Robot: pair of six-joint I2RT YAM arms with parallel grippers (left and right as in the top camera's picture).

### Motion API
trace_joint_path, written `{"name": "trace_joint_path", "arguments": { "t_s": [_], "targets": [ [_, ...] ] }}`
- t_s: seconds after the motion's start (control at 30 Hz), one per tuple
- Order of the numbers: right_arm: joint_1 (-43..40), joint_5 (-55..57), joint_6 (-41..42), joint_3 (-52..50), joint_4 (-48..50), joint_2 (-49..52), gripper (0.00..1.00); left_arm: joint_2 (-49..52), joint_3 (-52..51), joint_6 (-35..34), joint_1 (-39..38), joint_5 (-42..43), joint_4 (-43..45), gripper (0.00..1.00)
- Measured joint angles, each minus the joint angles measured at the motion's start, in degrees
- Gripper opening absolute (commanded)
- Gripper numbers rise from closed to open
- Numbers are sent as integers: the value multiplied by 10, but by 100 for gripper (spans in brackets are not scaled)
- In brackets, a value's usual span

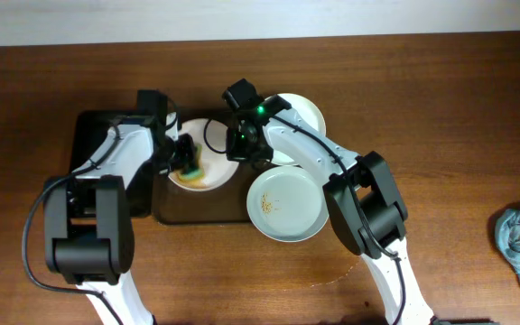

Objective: Clean dirty plates on tray and stack at the side
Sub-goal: 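Scrub the tilted plate again with the left gripper's sponge, then carry the pinkish plate right and set it on the table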

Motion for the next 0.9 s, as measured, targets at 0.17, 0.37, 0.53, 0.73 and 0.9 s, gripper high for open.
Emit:
{"name": "trace_joint_path", "arguments": {
  "t_s": [0.17,0.37,0.53,0.73,0.9],
  "targets": [
    [2,-6,9,0,-1,0,4,7,-7,-44,-42,-222,122,0],
    [2,-5,8,-7,-3,0,4,13,214,-42,-33,-197,-94,1],
    [2,-2,-14,-22,27,0,34,9,325,-15,33,-160,-280,1],
    [2,0,-37,-23,48,4,4,6,224,40,126,-158,-270,1],
    [2,43,-124,101,-80,-10,4,6,37,64,128,-160,-52,1]
  ]
}}
